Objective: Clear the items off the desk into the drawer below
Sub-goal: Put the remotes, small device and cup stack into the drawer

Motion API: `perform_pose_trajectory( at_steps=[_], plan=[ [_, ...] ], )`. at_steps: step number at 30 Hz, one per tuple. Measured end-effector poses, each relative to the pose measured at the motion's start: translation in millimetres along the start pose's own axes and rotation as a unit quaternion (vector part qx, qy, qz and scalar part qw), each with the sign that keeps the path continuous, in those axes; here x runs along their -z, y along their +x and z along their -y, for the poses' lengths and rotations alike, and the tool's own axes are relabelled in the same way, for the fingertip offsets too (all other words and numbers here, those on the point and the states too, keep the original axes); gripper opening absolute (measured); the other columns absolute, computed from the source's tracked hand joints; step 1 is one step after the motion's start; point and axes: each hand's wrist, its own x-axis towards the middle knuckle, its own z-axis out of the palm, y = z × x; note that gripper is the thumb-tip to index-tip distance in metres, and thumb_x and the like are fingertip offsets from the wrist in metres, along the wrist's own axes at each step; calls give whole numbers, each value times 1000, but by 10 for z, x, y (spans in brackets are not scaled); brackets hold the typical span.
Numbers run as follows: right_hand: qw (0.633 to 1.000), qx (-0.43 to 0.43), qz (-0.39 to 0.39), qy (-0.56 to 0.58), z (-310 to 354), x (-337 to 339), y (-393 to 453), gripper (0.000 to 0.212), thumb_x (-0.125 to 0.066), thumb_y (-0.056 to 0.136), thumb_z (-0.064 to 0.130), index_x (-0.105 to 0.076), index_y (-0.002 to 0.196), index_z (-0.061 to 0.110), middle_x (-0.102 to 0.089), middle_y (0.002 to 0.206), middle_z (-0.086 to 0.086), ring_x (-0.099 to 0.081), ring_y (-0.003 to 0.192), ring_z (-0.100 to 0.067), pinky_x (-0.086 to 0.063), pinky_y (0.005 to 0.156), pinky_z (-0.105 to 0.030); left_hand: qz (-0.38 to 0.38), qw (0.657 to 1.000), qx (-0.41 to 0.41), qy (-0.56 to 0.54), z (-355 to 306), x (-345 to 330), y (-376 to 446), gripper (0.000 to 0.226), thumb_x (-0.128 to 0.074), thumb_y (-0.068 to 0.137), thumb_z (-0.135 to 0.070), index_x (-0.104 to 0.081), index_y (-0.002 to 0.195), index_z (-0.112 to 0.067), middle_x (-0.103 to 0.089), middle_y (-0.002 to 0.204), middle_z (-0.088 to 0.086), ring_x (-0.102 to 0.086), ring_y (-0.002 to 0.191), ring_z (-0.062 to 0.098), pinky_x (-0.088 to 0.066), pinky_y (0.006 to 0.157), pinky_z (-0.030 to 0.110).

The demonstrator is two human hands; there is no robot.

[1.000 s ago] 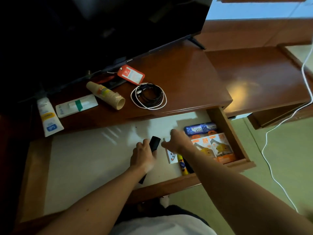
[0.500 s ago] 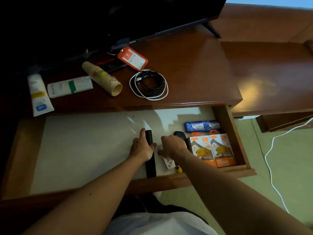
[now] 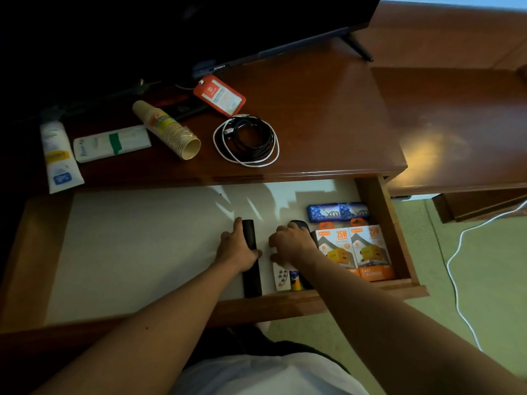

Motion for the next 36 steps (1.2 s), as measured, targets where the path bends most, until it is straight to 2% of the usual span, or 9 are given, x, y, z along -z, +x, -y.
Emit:
perform_pose_trajectory(
  at_steps=[7, 12, 15, 18, 22, 26, 30, 33, 36],
  plan=[
    [1000, 24, 6, 1, -111, -26, -39, 38, -66, 91, 39, -63, 128, 32, -61, 127, 0, -39, 129, -29, -33, 102, -44, -5, 1000, -2, 20, -99, -89, 14, 108, -81, 78, -30, -6, 156, -34, -40, 134, 17, -55, 113, 38, -53, 92, 43],
    [1000, 22, -7, -2, -184, -70, -40, 33, -67, 90, 32, -65, 123, 29, -65, 122, 0, -40, 128, -29, -34, 101, -45, 3, 1000, -23, 8, -161, -168, 54, 104, -79, 78, -28, -11, 156, -32, -49, 131, 17, -57, 110, 36, -53, 91, 41],
    [1000, 21, -19, 14, -217, -97, -47, 30, -66, 91, 29, -65, 120, 28, -66, 119, 0, -39, 127, -29, -33, 100, -45, 9, 999, -32, 13, -181, -192, 48, 103, -78, 80, -29, -10, 158, -30, -46, 133, 16, -55, 115, 36, -51, 96, 41],
    [999, 23, -19, 16, -224, -115, -47, 30, -65, 91, 29, -65, 121, 27, -65, 120, 0, -39, 127, -28, -33, 100, -45, 14, 999, -34, 16, -170, -184, 35, 105, -79, 81, -28, -8, 159, -30, -45, 137, 16, -53, 119, 35, -49, 98, 38],
    [999, 25, -16, 14, -220, -120, -38, 32, -66, 91, 30, -65, 123, 28, -65, 121, 0, -40, 124, -28, -33, 100, -45, 17, 998, -52, 20, -147, -163, 17, 102, -81, 76, -27, -16, 155, -32, -50, 130, 15, -57, 111, 33, -54, 92, 42],
    [1000, 23, -13, 2, -189, -103, -34, 34, -68, 89, 28, -65, 123, 28, -63, 122, 0, -40, 125, -28, -33, 99, -46, 10, 998, -57, 26, -148, -156, -28, 99, -79, 78, -26, -17, 155, -29, -47, 126, 15, -56, 110, 34, -53, 90, 40],
    [1000, 19, -4, -6, -152, -64, -17, 38, -70, 87, 29, -64, 125, 27, -62, 125, -1, -40, 127, -29, -33, 102, -46, 8, 998, -60, 14, -134, -142, -39, 97, -79, 80, -25, -19, 156, -28, -48, 130, 15, -55, 115, 34, -52, 96, 44],
    [1000, 24, 2, -4, -128, -35, -13, 39, -68, 88, 30, -63, 126, 25, -62, 125, -2, -42, 127, -29, -32, 104, -48, 7, 998, -66, 7, -98, -116, -58, 87, -76, 84, -24, -24, 155, -25, -51, 127, 15, -56, 114, 35, -51, 95, 44],
    [999, 28, -31, 24, -78, 8, -1, 35, -62, 90, 27, -63, 125, 23, -63, 122, -4, -47, 123, -30, -36, 103, -48, -16, 998, -63, 4, -53, -6, -126, 73, -69, 91, -26, -30, 152, -22, -49, 133, 15, -53, 118, 33, -47, 95, 38]
  ],
)
